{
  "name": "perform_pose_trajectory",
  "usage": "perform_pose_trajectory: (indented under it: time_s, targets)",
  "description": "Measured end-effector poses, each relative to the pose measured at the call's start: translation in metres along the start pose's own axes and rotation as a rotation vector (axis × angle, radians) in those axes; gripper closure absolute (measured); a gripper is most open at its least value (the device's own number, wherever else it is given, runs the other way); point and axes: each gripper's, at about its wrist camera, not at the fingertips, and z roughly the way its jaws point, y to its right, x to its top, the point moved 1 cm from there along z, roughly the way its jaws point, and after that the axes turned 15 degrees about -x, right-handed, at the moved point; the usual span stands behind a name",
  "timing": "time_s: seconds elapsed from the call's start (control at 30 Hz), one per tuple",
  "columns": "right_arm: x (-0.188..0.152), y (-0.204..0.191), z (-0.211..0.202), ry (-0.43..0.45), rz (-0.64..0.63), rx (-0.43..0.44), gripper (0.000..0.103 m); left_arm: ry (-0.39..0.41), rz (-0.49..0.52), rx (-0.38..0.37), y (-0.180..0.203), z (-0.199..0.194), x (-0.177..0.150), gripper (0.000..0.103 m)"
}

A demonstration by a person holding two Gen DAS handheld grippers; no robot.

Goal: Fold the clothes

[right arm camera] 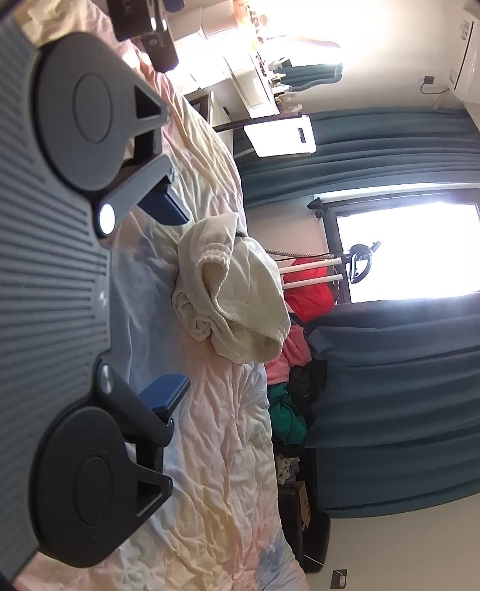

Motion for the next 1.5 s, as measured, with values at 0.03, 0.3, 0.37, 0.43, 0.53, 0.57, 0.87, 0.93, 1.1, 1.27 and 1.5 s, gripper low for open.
perform_pose_trajectory:
  time_s: [0.03, 0.3, 0.37, 0.43, 0.53, 0.57, 0.87, 0.93, 1.1, 1.27, 1.5]
  targets:
    - [0.000, 0.000, 0.001, 0.001, 0.002, 0.000, 0.014, 0.000, 0.006, 0.006, -0.001, 0.000, 0.000, 0.000]
    - [-0.001, -0.003, 0.000, 0.021, -0.030, -0.005, 0.014, 0.041, 0.013, 0.021, -0.004, -0.012, 0.000, 0.000]
    - [-0.001, -0.003, -0.003, 0.022, -0.029, -0.004, 0.014, 0.038, 0.005, 0.017, -0.009, -0.015, 0.001, 0.000]
    - [-0.001, -0.003, -0.003, 0.022, -0.027, -0.003, 0.014, 0.032, 0.002, 0.018, -0.010, -0.013, 0.000, 0.000]
    - [0.000, -0.004, -0.003, 0.023, -0.023, 0.000, 0.014, 0.026, 0.003, 0.016, -0.010, -0.011, -0.002, 0.000]
    - [0.000, -0.004, -0.004, 0.023, -0.022, 0.000, 0.014, 0.027, 0.001, 0.012, -0.010, -0.011, -0.003, 0.000]
    - [0.001, -0.001, -0.003, 0.020, -0.014, 0.010, 0.014, 0.018, -0.004, 0.008, -0.010, -0.009, -0.003, 0.000]
    - [0.000, -0.001, -0.003, 0.020, -0.013, 0.010, 0.014, 0.013, -0.001, 0.012, -0.009, -0.008, -0.004, 0.000]
    - [0.000, -0.001, -0.004, 0.018, -0.014, 0.010, 0.014, 0.007, 0.000, 0.014, -0.010, -0.008, -0.006, 0.000]
    - [-0.001, -0.002, -0.002, 0.009, -0.021, 0.009, 0.014, 0.008, 0.008, 0.017, -0.009, -0.007, -0.005, 0.000]
    - [0.000, -0.001, -0.003, 0.012, -0.008, 0.014, 0.014, 0.016, 0.012, 0.008, -0.009, -0.007, -0.008, 0.000]
